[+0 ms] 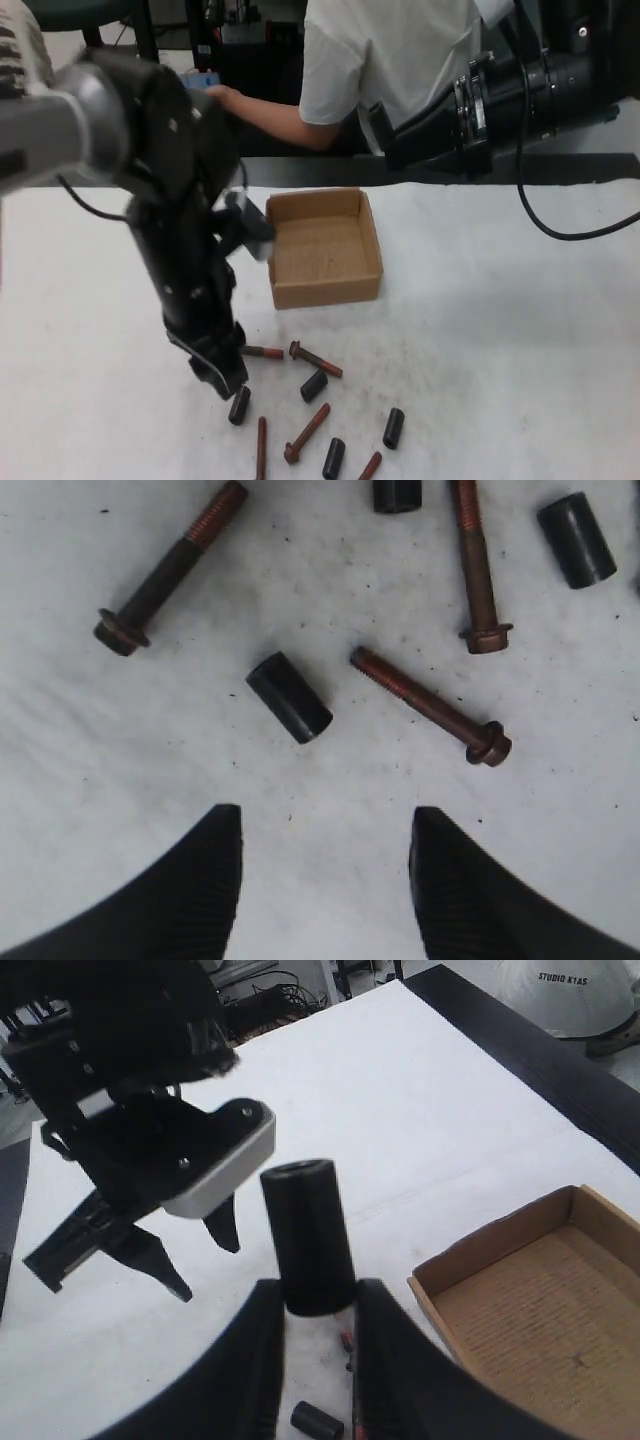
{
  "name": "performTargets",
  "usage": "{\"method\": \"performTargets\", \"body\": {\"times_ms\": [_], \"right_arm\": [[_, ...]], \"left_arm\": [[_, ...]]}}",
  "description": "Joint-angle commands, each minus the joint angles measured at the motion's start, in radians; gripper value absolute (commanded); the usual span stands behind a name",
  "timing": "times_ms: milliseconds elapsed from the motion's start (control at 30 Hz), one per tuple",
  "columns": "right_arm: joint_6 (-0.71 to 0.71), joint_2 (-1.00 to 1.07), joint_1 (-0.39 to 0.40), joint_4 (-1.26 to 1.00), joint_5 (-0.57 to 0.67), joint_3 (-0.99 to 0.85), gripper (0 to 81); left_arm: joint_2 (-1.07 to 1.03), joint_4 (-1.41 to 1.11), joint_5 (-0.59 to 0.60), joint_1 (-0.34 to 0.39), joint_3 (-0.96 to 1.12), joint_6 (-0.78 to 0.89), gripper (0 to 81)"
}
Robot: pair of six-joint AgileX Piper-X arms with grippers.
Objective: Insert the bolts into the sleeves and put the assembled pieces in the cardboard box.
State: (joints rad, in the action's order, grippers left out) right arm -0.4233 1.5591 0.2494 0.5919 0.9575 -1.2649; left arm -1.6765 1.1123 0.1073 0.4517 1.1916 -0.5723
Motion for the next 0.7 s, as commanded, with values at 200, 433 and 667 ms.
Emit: {"method": "performTargets", "body": {"times_ms": [200, 433, 667], "right_arm": [[0.005, -0.011, -0.003, -0.014, 0.024, -0.007, 0.8], [0.005, -0.011, -0.003, -0.014, 0.024, -0.007, 0.8], [0.012, -0.011, -0.003, -0.014, 0.048, -0.007, 0.8]], "left_arm": [[-0.048, -0.176, -0.062, 0.033, 0.007, -0.256, 48.3], [-0.074, -0.211, -0.062, 0.035, 0.004, -0.522, 36.5], [-0.074, -0.26, -0.062, 0.037, 0.004, -0.55, 34.9]]}}
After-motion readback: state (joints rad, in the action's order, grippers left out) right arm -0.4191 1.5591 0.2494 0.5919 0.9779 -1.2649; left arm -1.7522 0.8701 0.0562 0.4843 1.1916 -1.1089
